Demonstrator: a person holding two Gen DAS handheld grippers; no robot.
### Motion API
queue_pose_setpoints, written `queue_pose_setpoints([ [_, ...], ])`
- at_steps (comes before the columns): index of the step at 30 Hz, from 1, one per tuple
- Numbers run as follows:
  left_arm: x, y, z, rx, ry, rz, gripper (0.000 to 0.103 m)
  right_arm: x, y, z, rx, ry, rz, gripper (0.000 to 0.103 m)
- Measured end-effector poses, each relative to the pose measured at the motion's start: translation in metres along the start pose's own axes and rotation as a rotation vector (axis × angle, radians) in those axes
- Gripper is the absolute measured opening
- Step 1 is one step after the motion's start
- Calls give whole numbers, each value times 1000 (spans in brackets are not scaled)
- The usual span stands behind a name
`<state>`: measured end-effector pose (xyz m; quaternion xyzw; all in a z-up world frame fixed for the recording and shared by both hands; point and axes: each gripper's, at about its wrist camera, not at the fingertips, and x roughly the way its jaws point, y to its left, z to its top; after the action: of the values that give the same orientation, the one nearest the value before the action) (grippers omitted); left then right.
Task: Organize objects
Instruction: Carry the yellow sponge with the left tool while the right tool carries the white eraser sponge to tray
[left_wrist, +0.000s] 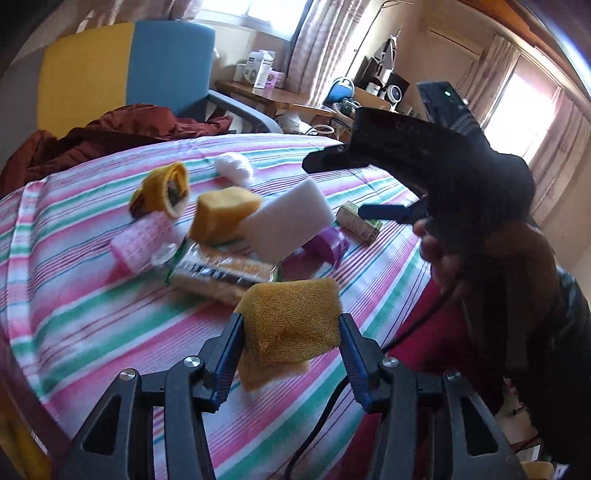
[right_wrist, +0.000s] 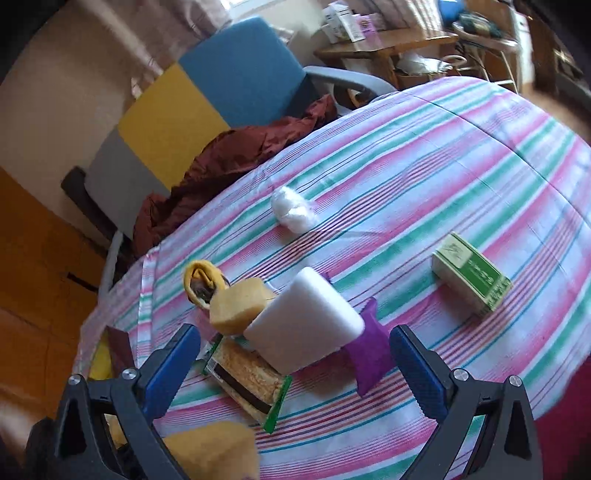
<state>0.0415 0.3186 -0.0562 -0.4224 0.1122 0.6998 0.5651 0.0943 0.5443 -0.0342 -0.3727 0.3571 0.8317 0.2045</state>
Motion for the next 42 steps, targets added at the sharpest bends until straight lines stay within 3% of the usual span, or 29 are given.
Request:
queue_pose_setpoints([
  [9, -24, 19, -24, -68, -10, 12, 52, 42, 15, 11, -134, 56, -111, 103],
  [10, -26, 21, -26, -76, -13, 8, 52, 44, 18, 8, -164, 68, -128, 99],
  [11, -27, 21, -27, -80, -14, 6, 52, 44, 21, 5, -187, 74, -139, 91],
  [12, -28, 22, -28, -82, -15, 6, 52, 44, 25, 1, -224, 83, -161, 62],
  [13, -29, 22, -29, -87, -17, 6, 52, 42, 27, -2, -243, 89, -174, 41],
  [16, -35, 22, -31, -89, -31, 7, 52, 29, 27, -12, -253, 73, -185, 26],
  [23, -42, 22, -35, -90, -48, 7, 52, -1, 34, -22, -271, 39, -124, 24],
  [26, -47, 19, -36, -83, -60, 11, 52, -5, 45, -21, -332, 26, -169, 22],
  [29, -55, 21, -36, -93, -78, 12, 52, -16, 54, -21, -355, 7, -145, 22],
  [36, -95, 37, -42, -158, -161, 45, 52, -39, 113, -29, -425, -18, 26, 22],
  [42, -160, 75, -58, -273, -291, 130, 52, -17, 198, -53, -523, 43, 205, 22],
])
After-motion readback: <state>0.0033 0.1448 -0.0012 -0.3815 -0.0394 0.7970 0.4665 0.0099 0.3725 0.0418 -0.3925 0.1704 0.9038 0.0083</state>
